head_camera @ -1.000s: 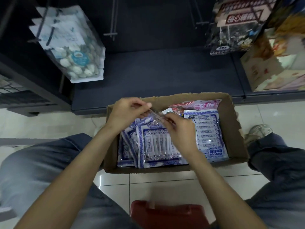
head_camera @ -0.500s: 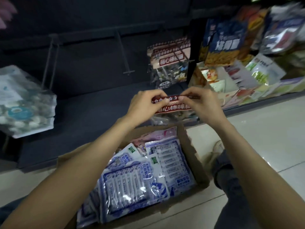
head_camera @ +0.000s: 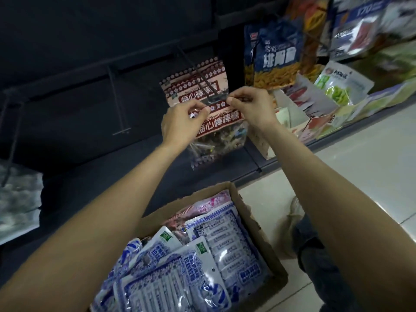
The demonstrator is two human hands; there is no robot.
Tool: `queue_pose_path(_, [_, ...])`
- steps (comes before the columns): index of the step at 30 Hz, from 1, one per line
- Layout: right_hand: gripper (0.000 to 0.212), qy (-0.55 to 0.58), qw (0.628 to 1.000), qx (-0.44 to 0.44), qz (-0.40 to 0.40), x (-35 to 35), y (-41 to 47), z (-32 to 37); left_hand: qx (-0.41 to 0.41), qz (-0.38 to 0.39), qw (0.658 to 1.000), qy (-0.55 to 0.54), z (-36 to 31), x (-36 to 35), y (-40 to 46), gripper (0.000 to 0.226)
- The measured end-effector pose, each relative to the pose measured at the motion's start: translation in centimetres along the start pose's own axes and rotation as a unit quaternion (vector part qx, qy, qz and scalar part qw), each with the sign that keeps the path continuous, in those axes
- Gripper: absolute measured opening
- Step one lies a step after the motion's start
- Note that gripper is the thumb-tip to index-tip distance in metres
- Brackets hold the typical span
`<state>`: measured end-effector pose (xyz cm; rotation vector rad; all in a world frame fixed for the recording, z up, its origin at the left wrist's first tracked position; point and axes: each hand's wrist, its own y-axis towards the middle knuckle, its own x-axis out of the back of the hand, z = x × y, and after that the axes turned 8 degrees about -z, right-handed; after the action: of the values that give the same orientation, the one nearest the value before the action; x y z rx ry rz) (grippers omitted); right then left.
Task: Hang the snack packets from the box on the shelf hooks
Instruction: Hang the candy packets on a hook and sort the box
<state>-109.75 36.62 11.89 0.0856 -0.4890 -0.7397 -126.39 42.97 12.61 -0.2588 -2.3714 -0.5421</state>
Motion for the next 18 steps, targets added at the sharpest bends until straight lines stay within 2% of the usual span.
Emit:
queue_pose_path(9, [0.004,-0.051,0.999,0.015,-0.003,-1.6,2.5,0.2,0.03,-0.023,0.999,0.001,0.8,-0.9,2.0,0.018])
queue_pose_path(15, [0.005,-0.082,0.996,0.025,-0.03,-1.2,2.9,0.0,-0.035,-0.046,0.998,0.021,0.3,-1.5,2.2,0.021])
queue_pose_path(18, [0.008,-0.099,0.994,0.043,-0.031,-1.4,3.3,0.1,-0.041,-0.066,0.997,0.021,0.5,-1.9,2.3,0.021])
